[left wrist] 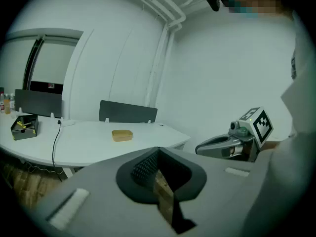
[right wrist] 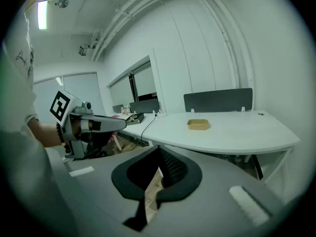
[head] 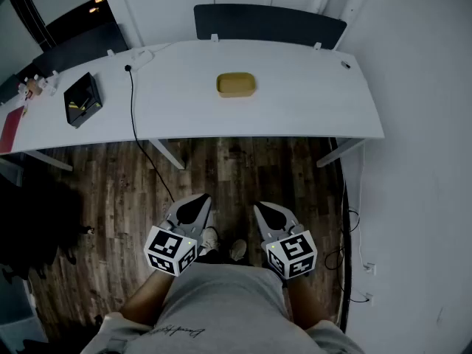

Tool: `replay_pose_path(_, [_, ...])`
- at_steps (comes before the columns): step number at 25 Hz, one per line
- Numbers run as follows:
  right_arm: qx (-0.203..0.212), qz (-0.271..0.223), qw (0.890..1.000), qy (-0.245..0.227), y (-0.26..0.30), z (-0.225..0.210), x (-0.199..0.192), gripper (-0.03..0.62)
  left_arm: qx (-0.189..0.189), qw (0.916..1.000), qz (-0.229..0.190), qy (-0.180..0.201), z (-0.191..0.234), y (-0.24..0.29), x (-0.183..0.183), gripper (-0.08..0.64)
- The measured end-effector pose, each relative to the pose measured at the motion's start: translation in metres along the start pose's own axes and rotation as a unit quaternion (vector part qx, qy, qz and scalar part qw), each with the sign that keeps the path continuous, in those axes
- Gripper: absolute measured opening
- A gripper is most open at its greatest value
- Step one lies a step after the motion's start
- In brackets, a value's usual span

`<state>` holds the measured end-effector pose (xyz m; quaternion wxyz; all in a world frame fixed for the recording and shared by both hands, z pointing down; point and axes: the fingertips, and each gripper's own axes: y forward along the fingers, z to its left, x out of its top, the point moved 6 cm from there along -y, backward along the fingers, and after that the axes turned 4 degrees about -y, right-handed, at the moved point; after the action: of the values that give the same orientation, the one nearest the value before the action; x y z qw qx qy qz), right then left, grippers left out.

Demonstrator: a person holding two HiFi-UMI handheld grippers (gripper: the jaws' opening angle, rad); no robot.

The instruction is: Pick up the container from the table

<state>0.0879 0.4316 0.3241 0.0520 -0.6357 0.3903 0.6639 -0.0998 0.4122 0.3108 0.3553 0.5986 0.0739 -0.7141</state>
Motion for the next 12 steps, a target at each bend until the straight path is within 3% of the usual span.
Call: replay_pose_path(12, [0.010, 0.002, 1.000, -0.004, 0.030, 0.016, 0.016, 0.014, -0.009, 1.0000, 0.003, -0.002, 0.028, -0.006, 0.010, 0.000])
